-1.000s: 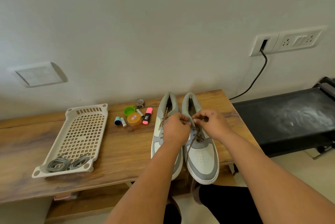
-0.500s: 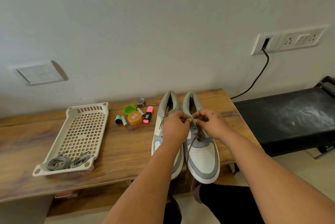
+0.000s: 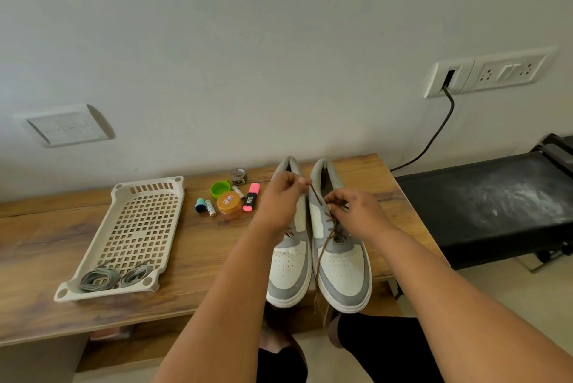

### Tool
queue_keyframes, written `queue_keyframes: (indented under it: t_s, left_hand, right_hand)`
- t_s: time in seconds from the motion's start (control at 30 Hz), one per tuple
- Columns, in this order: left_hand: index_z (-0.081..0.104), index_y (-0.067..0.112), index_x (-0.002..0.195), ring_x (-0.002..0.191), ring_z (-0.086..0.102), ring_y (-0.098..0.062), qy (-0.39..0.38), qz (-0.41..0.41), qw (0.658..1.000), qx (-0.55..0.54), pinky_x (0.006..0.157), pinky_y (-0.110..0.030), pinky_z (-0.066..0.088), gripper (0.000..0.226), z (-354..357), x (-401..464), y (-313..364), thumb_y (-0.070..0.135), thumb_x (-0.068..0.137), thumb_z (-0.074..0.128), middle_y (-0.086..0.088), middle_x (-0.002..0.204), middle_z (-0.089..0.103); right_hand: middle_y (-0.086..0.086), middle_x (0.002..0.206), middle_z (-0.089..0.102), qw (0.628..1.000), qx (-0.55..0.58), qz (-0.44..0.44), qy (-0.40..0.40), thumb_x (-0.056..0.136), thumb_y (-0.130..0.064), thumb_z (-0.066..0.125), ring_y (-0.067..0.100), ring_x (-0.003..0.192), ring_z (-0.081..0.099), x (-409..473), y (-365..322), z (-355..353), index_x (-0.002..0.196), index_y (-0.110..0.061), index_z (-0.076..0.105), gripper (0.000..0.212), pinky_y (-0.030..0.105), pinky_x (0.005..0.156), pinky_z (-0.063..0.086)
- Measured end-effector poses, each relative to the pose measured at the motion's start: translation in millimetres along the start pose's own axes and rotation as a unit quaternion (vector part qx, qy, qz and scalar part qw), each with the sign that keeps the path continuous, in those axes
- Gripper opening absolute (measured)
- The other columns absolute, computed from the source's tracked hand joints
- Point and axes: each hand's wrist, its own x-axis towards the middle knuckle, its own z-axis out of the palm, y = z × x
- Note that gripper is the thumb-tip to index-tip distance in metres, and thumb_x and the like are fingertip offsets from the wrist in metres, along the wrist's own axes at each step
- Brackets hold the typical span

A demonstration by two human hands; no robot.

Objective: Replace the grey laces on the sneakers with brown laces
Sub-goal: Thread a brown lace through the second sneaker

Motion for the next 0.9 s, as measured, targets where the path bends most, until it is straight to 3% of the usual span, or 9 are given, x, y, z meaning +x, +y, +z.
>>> queue_keyframes:
  t_s: [0.07, 0.13, 0.23, 0.33, 0.43, 0.6, 0.77, 0.83, 0.9]
  left_hand:
    - [0.055, 0.012, 0.086, 0.073, 0.064, -0.016, -0.047, -0.053, 0.966, -0.248, 0.076, -0.026, 0.051, 0.022, -4, -4, 11, 0.012, 0.104, 0.043, -0.002, 0.08, 0.067]
    - [0.051, 0.014, 0.078, 0.053, 0.047, -0.012, -0.027, -0.085, 0.939, -0.331, 0.059, -0.022, 0.038, 0.022, -8, -3, 16, 0.014, 0.099, 0.044, 0.0, 0.064, 0.054]
    - [0.055, 0.016, 0.08, 0.061, 0.05, -0.014, 0.046, 0.018, 0.996, 0.077, 0.058, -0.024, 0.041, 0.024, -8, 1, 6, 0.029, 0.099, 0.05, 0.004, 0.071, 0.06]
    - [0.062, 0.024, 0.097, 0.092, 0.058, -0.012, 0.038, 0.116, 0.885, 0.448, 0.079, -0.032, 0.05, 0.028, 1, 3, -19, 0.05, 0.095, 0.054, 0.009, 0.095, 0.065]
    - [0.066, 0.026, 0.104, 0.109, 0.05, -0.019, 0.032, 0.126, 0.802, 0.582, 0.088, -0.037, 0.039, 0.034, 15, 4, -29, 0.053, 0.098, 0.046, 0.007, 0.108, 0.062]
    - [0.066, 0.023, 0.097, 0.095, 0.054, -0.017, 0.035, 0.087, 0.861, 0.5, 0.079, -0.033, 0.041, 0.024, 20, 6, -28, 0.04, 0.1, 0.049, 0.005, 0.094, 0.063]
    - [0.065, 0.007, 0.086, 0.058, 0.043, -0.015, 0.025, 0.007, 0.988, 0.153, 0.058, -0.028, 0.036, 0.028, -1, 3, -4, 0.027, 0.101, 0.052, -0.005, 0.067, 0.051]
    - [0.066, 0.008, 0.084, 0.066, 0.045, -0.019, 0.012, -0.016, 0.992, 0.127, 0.064, -0.033, 0.039, 0.028, -9, 0, -2, 0.026, 0.101, 0.051, -0.011, 0.074, 0.052]
    - [0.066, 0.007, 0.084, 0.066, 0.051, -0.02, 0.016, -0.004, 0.966, 0.258, 0.064, -0.035, 0.045, 0.029, -13, 1, -6, 0.027, 0.1, 0.051, -0.012, 0.071, 0.058]
  right_hand:
    - [-0.007, 0.099, 0.068, 1.0, -0.002, -0.001, 0.0, 0.093, -0.018, 0.063, 0.008, 0.091, 0.059, 0, 0, 1, 0.107, -0.022, 0.072, 0.016, 0.002, 0.064, 0.032]
    - [-0.007, 0.1, 0.066, 1.0, -0.005, -0.001, -0.002, 0.094, -0.019, 0.063, 0.008, 0.091, 0.059, 0, 0, 1, 0.108, -0.022, 0.071, 0.017, 0.003, 0.066, 0.033]
    - [-0.003, 0.103, 0.067, 1.0, -0.012, -0.003, 0.002, 0.093, -0.021, 0.063, 0.012, 0.095, 0.059, 1, 2, 2, 0.107, -0.025, 0.071, 0.017, 0.013, 0.07, 0.039]
    - [-0.002, 0.102, 0.067, 0.999, -0.031, -0.018, 0.007, 0.093, -0.023, 0.064, 0.015, 0.1, 0.058, 1, 2, 3, 0.107, -0.025, 0.072, 0.016, 0.024, 0.078, 0.041]
    - [-0.004, 0.102, 0.057, 0.999, -0.047, -0.024, 0.011, 0.092, -0.026, 0.065, 0.015, 0.103, 0.051, 0, 2, 2, 0.108, -0.023, 0.072, 0.017, 0.026, 0.082, 0.038]
    - [-0.001, 0.109, 0.054, 0.999, -0.036, -0.007, -0.003, 0.092, -0.027, 0.066, 0.015, 0.105, 0.052, -1, 1, -5, 0.11, -0.026, 0.07, 0.019, 0.029, 0.089, 0.043]
    - [-0.003, 0.111, 0.048, 0.998, -0.012, 0.026, -0.05, 0.089, -0.025, 0.07, 0.012, 0.109, 0.049, -1, 2, -17, 0.108, -0.033, 0.067, 0.021, 0.027, 0.094, 0.043]
    - [-0.005, 0.113, 0.047, 0.998, -0.007, 0.033, -0.062, 0.087, -0.022, 0.071, 0.012, 0.11, 0.049, -1, 2, -21, 0.107, -0.035, 0.066, 0.025, 0.03, 0.099, 0.045]
    - [-0.005, 0.114, 0.048, 0.997, -0.008, 0.037, -0.064, 0.086, -0.02, 0.071, 0.013, 0.11, 0.049, -2, 1, -24, 0.106, -0.037, 0.066, 0.027, 0.029, 0.096, 0.044]
